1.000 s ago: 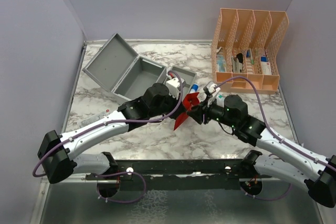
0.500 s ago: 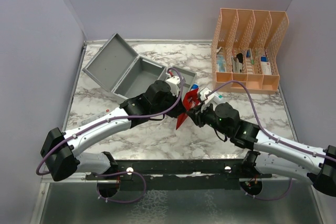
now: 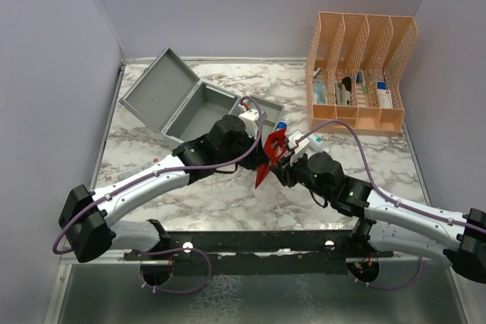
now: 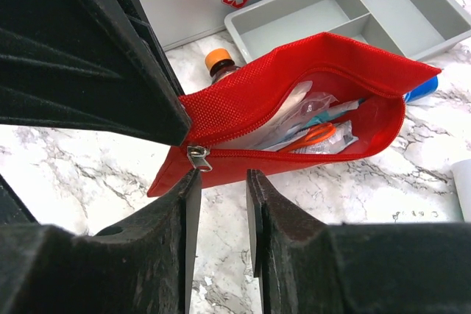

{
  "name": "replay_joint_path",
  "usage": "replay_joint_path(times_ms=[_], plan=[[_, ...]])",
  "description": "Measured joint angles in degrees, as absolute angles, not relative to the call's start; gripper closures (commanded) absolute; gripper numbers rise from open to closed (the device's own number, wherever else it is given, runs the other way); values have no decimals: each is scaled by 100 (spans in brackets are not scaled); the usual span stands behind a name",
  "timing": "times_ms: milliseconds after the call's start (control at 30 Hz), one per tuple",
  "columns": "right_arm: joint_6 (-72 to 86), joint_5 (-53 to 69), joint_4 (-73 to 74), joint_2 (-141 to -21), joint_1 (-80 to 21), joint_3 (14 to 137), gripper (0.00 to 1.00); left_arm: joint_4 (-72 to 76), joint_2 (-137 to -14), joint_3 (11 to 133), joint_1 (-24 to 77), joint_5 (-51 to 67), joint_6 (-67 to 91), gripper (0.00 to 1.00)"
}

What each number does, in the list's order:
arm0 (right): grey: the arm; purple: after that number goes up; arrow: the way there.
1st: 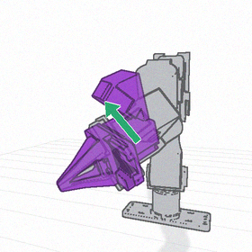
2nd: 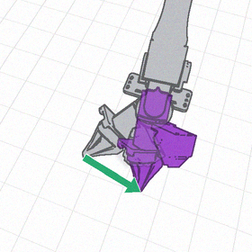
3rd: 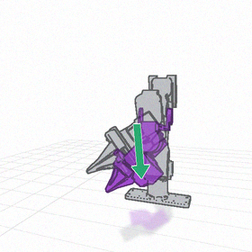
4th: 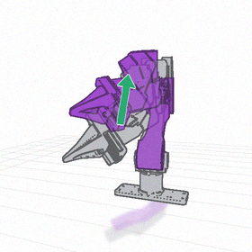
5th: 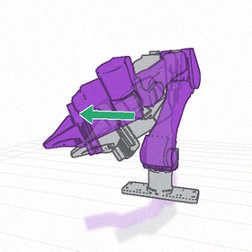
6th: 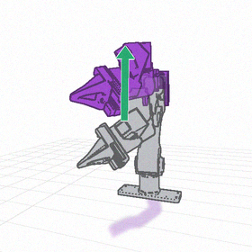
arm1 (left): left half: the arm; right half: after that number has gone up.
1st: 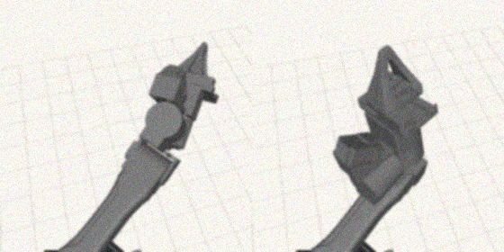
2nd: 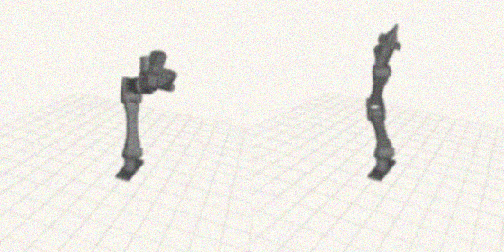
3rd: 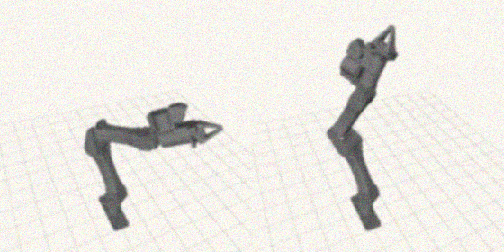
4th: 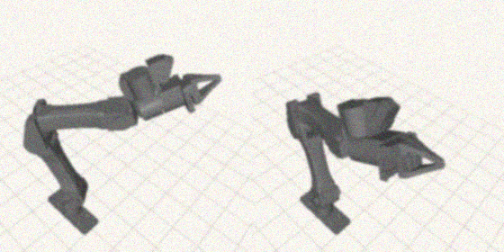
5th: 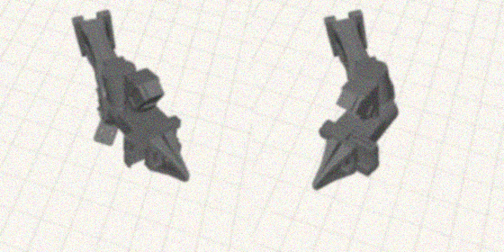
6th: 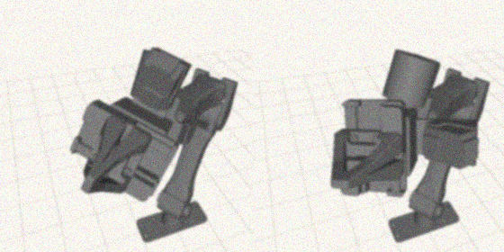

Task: Organize the medicine kit

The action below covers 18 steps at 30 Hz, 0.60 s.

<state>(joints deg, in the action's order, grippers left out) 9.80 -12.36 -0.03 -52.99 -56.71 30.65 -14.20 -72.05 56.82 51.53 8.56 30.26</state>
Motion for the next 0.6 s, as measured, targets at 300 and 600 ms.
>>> replay_joint_path(times_ms=[300, 600], plan=[[1092, -1125, -115, -5304, -5701, 3013, 63, -1402, -7205, 5682, 5144, 963, 3098, 100], [1173, -1105, -410, -5655, -5706, 3013, 94, -1374, -7205, 5677, 5137, 989, 3127, 100]])
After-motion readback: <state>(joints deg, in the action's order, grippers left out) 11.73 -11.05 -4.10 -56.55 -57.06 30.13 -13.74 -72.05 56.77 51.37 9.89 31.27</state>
